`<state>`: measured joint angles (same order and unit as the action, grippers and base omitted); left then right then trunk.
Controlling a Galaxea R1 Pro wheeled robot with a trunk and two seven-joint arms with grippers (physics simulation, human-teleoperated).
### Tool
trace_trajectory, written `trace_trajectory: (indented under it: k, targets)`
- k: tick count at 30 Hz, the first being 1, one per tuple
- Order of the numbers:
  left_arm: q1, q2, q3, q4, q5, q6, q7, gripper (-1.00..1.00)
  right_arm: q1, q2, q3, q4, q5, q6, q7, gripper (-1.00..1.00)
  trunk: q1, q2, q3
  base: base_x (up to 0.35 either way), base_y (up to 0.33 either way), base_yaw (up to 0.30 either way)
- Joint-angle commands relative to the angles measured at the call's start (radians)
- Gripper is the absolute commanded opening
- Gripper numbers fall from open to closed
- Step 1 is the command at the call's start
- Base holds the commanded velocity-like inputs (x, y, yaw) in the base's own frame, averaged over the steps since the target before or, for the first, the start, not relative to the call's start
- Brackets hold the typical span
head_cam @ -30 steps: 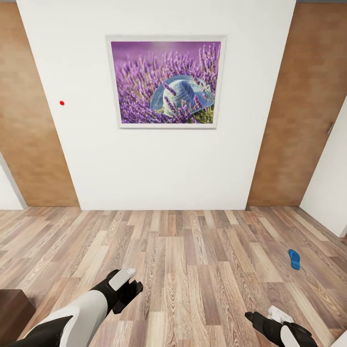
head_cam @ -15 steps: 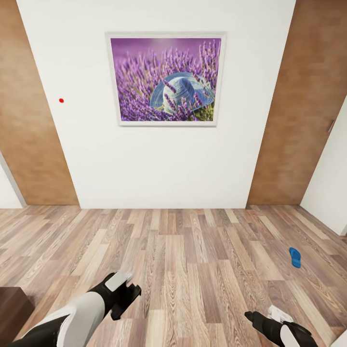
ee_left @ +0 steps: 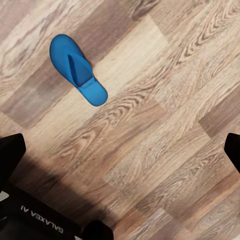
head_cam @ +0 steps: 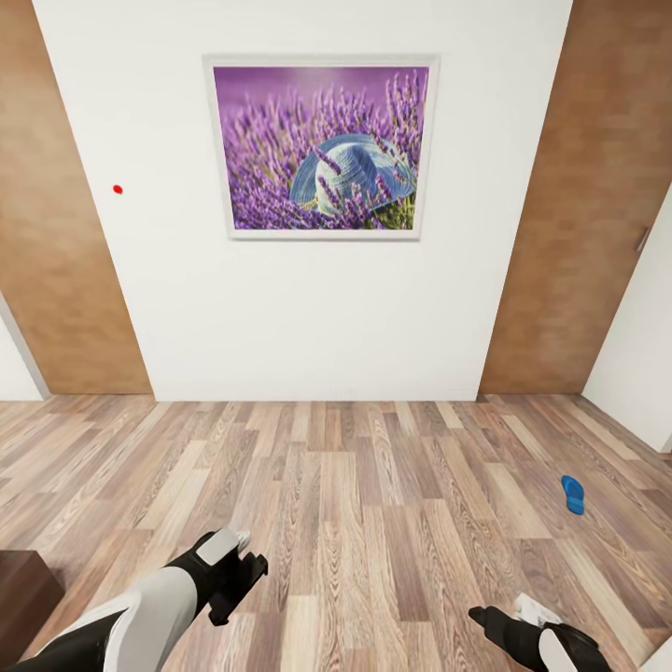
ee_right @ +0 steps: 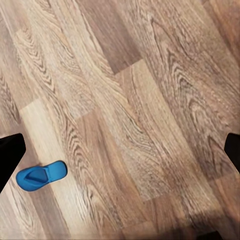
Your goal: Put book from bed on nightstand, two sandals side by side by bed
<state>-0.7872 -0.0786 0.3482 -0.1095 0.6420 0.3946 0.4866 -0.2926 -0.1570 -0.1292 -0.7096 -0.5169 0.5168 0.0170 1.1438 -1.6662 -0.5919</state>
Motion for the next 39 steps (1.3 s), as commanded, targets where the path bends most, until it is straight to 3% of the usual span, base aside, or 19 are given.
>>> trace_trajectory:
  k: [1,17,35,39]
  targets:
    - [0.0,0.0,0.005,-0.003,0.001,0.003,0.006,1.0,0.0,0.0,-0.003,-0.001,-0.002,0.007,0.002,1.0,0.004,-0.008,-0.004,0.0,0.0,0.0]
    - [0.003,0.002,0.008,-0.003,0.001,-0.035,0.006,1.0,0.0,0.001,0.009,-0.01,-0.003,0.01,0.057,1.0,0.065,-0.12,-0.054,0.0,0.0,0.0]
    - [0.003,0.002,0.006,-0.003,0.002,-0.042,0.006,1.0,0.0,0.002,0.012,-0.011,0.0,0.003,0.219,1.0,0.134,-0.246,-0.111,0.0,0.0,0.0]
    - [0.003,0.002,0.007,-0.003,0.001,-0.042,0.006,1.0,0.0,0.002,0.011,-0.012,-0.001,0.004,0.308,1.0,0.15,-0.274,-0.123,0.0,0.0,0.0]
